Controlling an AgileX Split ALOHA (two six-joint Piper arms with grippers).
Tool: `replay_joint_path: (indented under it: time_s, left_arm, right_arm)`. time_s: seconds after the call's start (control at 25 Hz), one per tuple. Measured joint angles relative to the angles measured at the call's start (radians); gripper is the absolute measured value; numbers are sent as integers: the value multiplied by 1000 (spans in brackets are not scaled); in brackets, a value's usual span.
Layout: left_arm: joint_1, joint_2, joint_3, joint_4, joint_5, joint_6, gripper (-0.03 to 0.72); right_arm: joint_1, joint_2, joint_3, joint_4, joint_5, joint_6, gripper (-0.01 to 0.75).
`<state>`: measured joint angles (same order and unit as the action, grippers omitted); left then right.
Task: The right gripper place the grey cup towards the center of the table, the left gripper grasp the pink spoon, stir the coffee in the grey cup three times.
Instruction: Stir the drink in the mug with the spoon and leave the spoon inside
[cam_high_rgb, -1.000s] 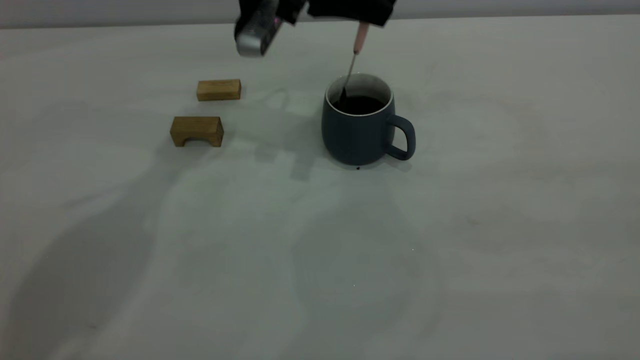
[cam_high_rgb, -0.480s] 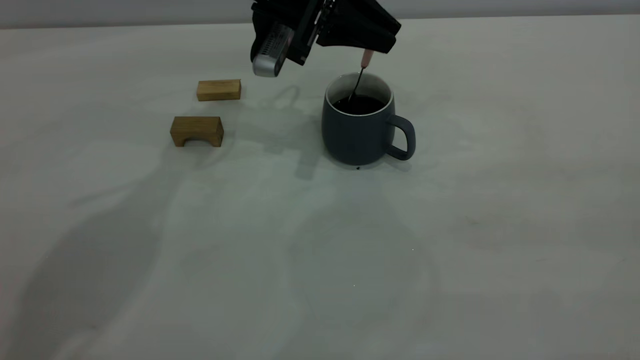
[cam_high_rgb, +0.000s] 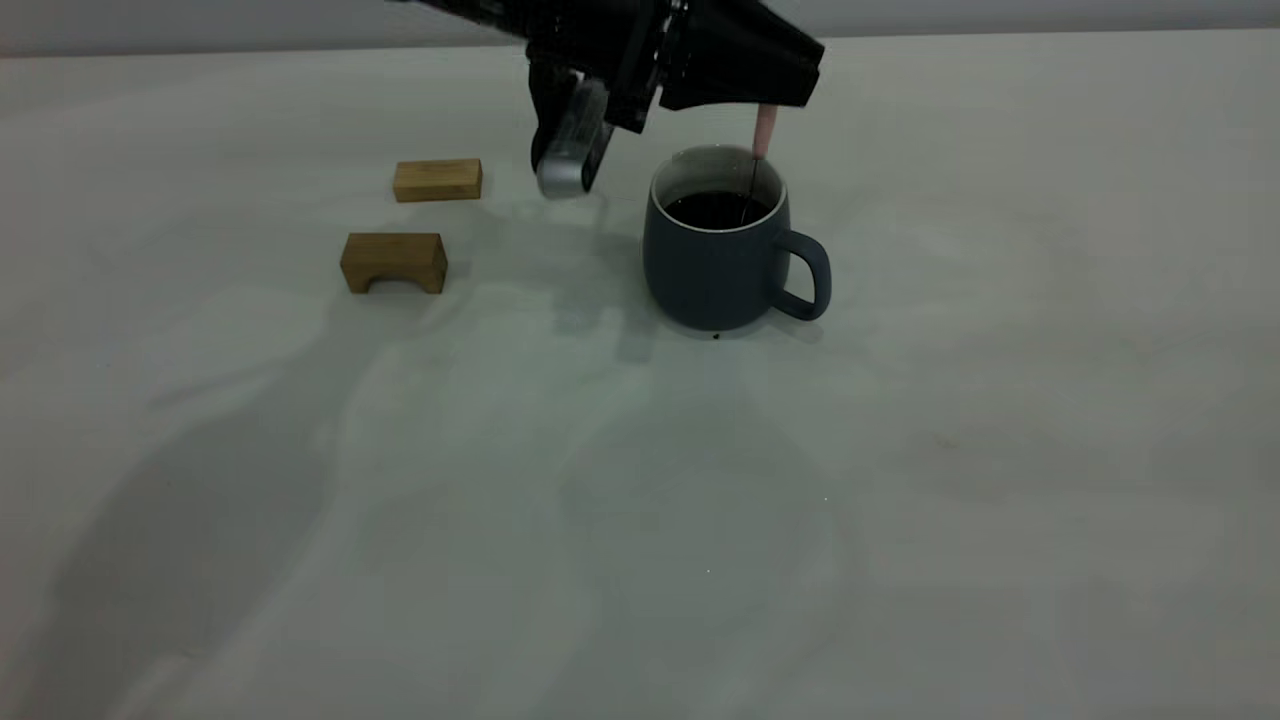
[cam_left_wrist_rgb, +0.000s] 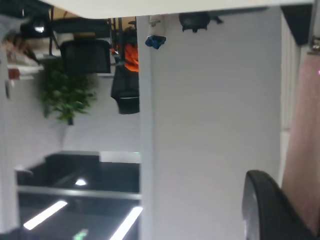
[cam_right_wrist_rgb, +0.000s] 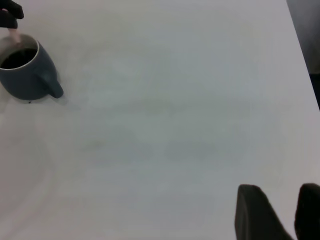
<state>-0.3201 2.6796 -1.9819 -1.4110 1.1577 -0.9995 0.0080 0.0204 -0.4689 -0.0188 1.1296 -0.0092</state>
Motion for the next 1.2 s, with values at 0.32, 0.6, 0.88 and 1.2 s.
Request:
replay_joint_path:
  time_s: [0.32,0.6,0.88,1.2]
  left_arm:
    - [0,-18,-41,156,-72,-167,158]
    - [0,-19,-69,172,-111,31,158]
    - [0,15,-69,21,-7,33,158]
    - [1,15,-72,164,-3,-280,158]
  right_arm:
    - [0,0,0,0,0,0,238]
    - [0,0,0,0,0,0,238]
    - [0,0,0,0,0,0,238]
    - [0,0,0,0,0,0,238]
